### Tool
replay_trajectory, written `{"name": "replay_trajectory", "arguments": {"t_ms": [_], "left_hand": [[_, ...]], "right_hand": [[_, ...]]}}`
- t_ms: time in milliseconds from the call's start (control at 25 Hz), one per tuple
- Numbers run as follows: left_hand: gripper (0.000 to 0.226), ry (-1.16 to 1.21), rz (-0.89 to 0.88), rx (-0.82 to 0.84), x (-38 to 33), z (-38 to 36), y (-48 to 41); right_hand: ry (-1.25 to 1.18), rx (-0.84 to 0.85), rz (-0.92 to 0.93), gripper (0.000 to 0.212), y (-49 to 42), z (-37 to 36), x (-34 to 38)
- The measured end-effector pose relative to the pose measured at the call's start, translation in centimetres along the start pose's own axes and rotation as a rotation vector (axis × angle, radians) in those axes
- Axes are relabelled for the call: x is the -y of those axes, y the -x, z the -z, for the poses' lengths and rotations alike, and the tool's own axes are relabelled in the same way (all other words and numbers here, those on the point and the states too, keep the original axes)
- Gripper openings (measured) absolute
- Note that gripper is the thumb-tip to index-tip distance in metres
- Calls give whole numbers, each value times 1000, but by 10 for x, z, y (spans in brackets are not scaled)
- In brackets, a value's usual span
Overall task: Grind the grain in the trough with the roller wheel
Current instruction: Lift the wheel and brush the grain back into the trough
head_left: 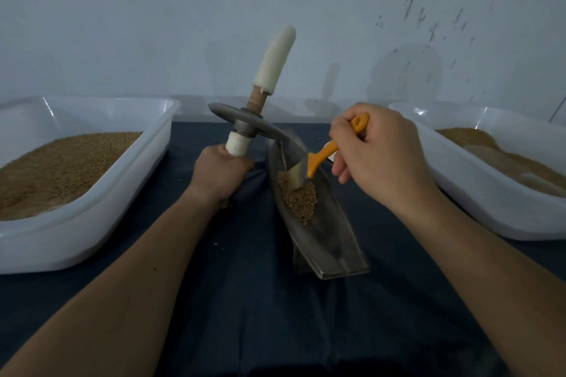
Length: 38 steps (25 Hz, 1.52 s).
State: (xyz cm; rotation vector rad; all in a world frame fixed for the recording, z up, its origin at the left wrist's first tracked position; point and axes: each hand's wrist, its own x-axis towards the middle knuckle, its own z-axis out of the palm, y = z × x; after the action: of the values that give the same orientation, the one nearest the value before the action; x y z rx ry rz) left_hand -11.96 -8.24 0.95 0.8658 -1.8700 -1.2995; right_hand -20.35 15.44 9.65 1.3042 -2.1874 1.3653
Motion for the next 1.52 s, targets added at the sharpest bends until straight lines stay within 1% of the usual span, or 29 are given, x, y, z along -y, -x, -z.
{"name": "replay_trajectory", "arguments": {"t_ms": [80,160,360,440,560,640,720,800,840,880,960,1080,1160,1200,1280,1360,1400,1440,1480,1520], "left_hand": [[14,-13,-5,0,0,0,0],[13,-19,-12,-2,0,0,1],[14,-43,-19,5,0,-1,1],[15,-52,-17,7,-2,-1,2],[14,-61,-17,3,-3,0,5],[14,-73,-19,5,-4,0,6],[15,-88,-26,13,-4,-1,6],[14,-107,-39,14,-3,-2,5],[15,-124,-46,11,-2,-2,5],[15,-145,-54,10,-2,-2,4],[15,-184,-73,20,-1,-3,3],[15,-214,-99,37,0,-2,4],[14,-212,-106,38,-1,-1,5],[14,-221,-112,34,-1,-1,6],[12,-271,-147,30,-1,-2,7],[10,-356,-215,45,-3,-3,10],[10,-410,-248,62,-4,-4,11],[10,-475,-271,78,-6,-5,13],[11,-559,-289,82,-7,-4,14],[13,-655,-310,68,-10,-3,16]], "right_hand": [[-45,17,4,27,-2,2,-2],[-19,76,-4,27,-1,0,-5],[-74,95,-71,28,-2,11,-17],[-221,27,-161,26,-2,16,-23],[-510,-112,-361,23,-4,29,-37],[-682,-104,-489,23,-2,38,-49],[-802,-42,-571,24,5,45,-64],[-893,-20,-593,27,11,51,-80],[-919,-15,-573,28,14,54,-86],[-906,-2,-525,29,15,57,-93],[-747,45,-386,31,17,59,-102],[-288,69,-217,26,6,51,-118],[43,106,-126,32,-7,41,-135],[170,129,-89,35,-15,37,-145],[319,228,-79,38,-27,31,-163],[466,407,-135,42,-30,30,-176],[520,460,-160,44,-29,32,-178],[520,451,-175,42,-26,34,-176],[464,355,-153,38,-22,35,-171],[387,185,-74,34,-17,37,-162]]}}
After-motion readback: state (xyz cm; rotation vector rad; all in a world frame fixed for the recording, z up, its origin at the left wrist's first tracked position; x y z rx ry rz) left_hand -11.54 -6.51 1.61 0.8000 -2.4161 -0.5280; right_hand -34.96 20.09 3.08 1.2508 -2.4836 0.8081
